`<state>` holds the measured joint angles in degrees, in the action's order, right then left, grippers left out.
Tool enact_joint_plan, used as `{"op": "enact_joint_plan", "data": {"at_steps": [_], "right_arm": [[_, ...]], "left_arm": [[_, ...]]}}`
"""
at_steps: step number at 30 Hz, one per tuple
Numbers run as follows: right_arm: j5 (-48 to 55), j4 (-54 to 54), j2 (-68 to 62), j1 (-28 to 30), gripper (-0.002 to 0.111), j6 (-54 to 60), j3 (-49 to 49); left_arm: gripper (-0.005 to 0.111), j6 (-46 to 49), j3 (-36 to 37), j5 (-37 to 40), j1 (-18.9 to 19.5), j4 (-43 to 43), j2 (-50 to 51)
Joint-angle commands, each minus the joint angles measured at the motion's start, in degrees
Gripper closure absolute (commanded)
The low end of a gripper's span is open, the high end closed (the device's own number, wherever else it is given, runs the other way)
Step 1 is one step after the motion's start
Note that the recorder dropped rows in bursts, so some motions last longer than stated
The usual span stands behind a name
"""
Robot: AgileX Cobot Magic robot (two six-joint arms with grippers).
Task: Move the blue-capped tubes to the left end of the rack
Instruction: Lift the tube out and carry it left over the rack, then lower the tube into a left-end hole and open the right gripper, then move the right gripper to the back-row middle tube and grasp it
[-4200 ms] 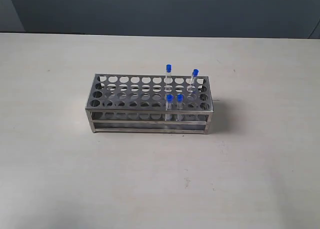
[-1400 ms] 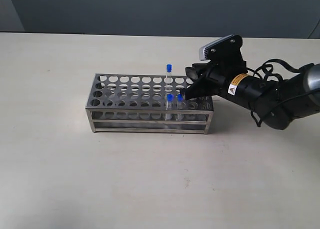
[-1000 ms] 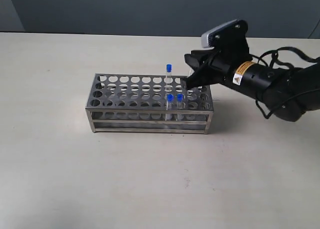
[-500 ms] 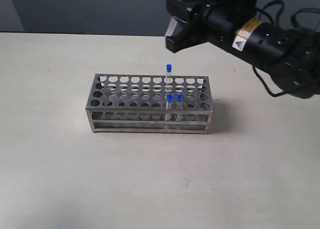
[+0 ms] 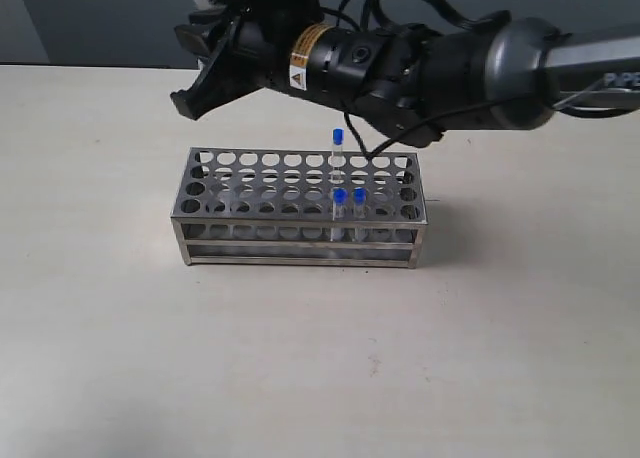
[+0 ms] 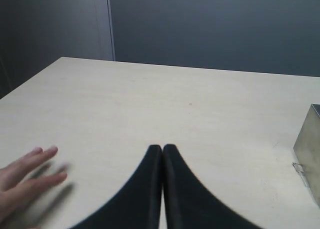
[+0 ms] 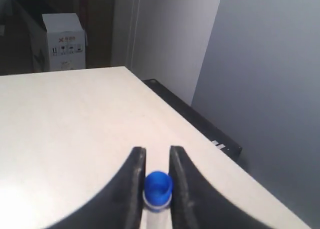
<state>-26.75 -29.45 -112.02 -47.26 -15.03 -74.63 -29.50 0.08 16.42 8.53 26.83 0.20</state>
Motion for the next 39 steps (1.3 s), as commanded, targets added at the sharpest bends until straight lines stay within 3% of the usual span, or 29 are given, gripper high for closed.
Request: {"op": "enact_joint_plan", "data": {"at_steps": [1, 22, 25, 26, 27, 33, 39], "right_arm": [[1.9, -0.6, -4.0, -1.4, 0.108, -1.2, -2.9], [4.0, -0.2, -10.6, -2.5, 0.108, -1.5, -3.1], [4.0, 0.6, -11.2, -2.5, 0.089, -1.5, -3.1], [4.0, 0.6, -11.2, -2.5, 0.074, -1.5, -3.1], [4.2, 0.6, -11.2, -2.5, 0.066, -1.5, -3.1], [15.8, 5.6, -2.0, -1.6, 0.070, -1.2, -3.1], [15.9, 5.5, 11.5, 5.7, 0.070, -1.3, 3.4]], "left_arm": [[0.106, -0.1, -0.1, 0.2, -0.1, 0.0, -0.2], [0.106, -0.1, -0.1, 0.3, -0.1, 0.0, -0.2], [0.106, -0.1, -0.1, 0.3, -0.1, 0.0, -0.2], [0.106, -0.1, -0.1, 0.3, -0.1, 0.0, -0.2], [0.106, -0.1, -0.1, 0.3, -0.1, 0.0, -0.2], [0.106, -0.1, -0.1, 0.3, -0.1, 0.0, -0.2], [0.106, -0.1, -0.1, 0.3, -0.1, 0.0, -0.2]]}}
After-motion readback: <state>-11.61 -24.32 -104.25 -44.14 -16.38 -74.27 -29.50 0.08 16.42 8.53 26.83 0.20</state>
